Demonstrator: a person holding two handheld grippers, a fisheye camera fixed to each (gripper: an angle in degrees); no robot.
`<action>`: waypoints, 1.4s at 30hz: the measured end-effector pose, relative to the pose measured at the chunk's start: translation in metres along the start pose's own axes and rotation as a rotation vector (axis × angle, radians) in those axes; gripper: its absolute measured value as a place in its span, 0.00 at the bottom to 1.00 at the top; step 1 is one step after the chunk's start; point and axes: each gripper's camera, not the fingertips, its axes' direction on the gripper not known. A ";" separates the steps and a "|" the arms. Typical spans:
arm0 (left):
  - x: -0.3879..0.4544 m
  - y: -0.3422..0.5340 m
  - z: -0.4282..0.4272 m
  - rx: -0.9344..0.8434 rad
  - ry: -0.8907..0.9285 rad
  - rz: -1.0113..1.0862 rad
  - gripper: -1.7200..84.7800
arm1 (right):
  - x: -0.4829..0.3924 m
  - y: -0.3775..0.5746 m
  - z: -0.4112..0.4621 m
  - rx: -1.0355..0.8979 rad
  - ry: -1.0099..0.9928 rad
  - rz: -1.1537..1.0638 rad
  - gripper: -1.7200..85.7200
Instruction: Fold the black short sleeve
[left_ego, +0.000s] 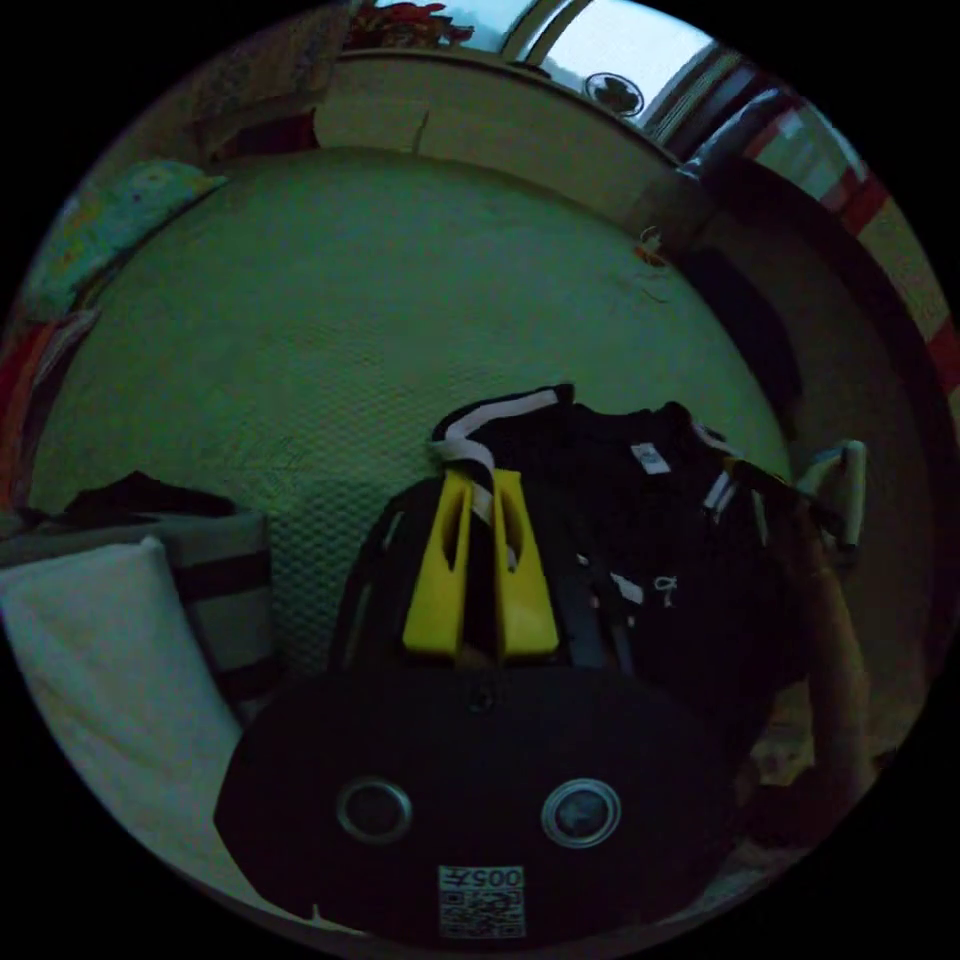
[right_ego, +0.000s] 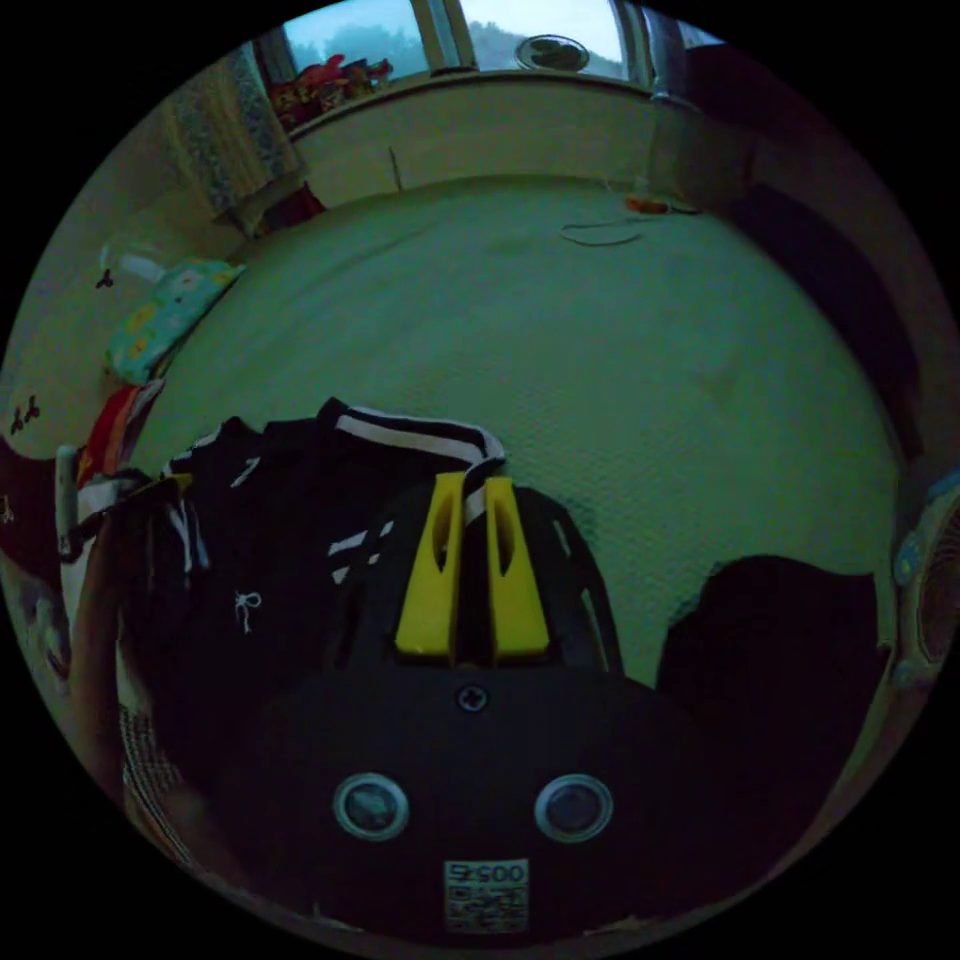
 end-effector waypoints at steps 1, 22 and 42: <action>-0.003 0.000 -0.008 0.010 0.014 -0.011 0.07 | 0.000 -0.001 -0.004 0.001 0.006 -0.005 0.02; 0.028 0.141 -0.155 0.229 -0.072 0.224 0.08 | -0.049 0.162 -0.150 0.248 0.051 -0.081 0.02; 0.027 0.458 -0.192 -0.034 -0.048 0.068 0.20 | -0.096 0.460 -0.187 -0.064 -0.065 -0.085 0.13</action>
